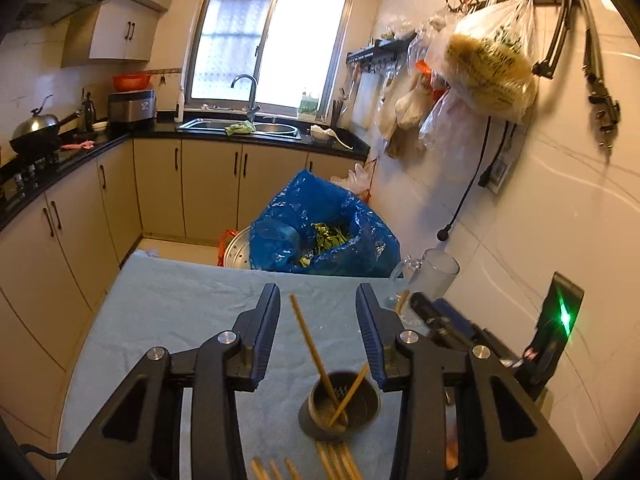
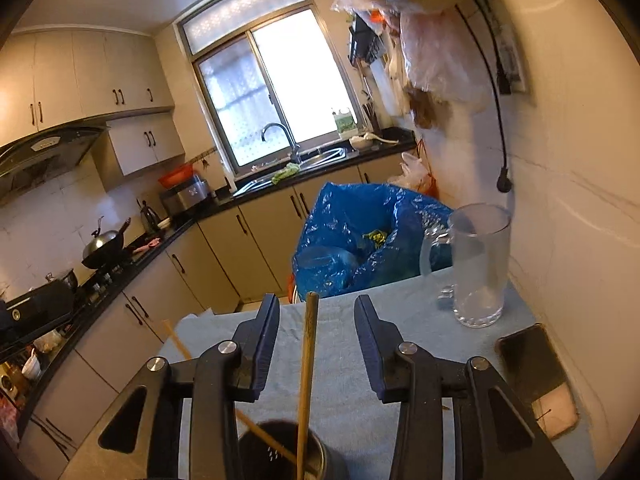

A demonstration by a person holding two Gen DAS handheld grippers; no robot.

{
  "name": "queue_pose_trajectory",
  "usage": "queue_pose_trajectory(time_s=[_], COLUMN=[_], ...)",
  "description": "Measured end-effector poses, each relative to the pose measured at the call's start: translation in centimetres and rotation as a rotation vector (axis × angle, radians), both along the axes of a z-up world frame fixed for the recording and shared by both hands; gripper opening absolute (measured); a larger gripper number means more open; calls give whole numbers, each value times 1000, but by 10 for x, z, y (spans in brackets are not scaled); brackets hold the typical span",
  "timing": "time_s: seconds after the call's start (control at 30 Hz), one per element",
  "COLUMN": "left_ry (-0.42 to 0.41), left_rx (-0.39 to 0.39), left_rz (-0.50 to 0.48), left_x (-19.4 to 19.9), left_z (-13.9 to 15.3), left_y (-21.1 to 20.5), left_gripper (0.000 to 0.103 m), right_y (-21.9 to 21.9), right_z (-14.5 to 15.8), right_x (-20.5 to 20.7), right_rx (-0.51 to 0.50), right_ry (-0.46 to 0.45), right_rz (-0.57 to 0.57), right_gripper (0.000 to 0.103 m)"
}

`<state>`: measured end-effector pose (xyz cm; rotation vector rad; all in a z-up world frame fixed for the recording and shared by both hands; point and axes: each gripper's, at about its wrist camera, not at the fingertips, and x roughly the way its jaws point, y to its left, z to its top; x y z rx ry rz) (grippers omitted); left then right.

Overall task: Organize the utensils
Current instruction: 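Open the left tool over the cup while the right tool releases its chopstick into it, then move both tools back down to the remaining chopsticks on the towel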

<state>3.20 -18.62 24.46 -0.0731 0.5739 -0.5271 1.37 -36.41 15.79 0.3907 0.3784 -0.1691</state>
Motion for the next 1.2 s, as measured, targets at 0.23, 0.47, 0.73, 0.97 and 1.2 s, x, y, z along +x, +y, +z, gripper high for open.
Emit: queue_pose_trajectory(time_s=[0.23,0.47,0.73,0.97,1.2], left_ry=[4,217,387,364,346], left_rx=[8,85,183,242,287], left_rz=[48,62,-2,-17,-64], left_x=[-62,-77,-80,-81,-88], left_z=[-25,-129,-224,-233,-231], left_y=[65,88,65,43,33], left_gripper=[53,52,34,28,5], right_y=[18,56,75,80,86], right_z=[-20,-125,-164,-163,-163], right_x=[-70,-108,-122,-121,-120], right_rx=[-26,15,-35,-76,-119], right_ry=[105,386,460,456,474], right_rz=[64,283,302,299,279], right_gripper=[58,46,30,30,22])
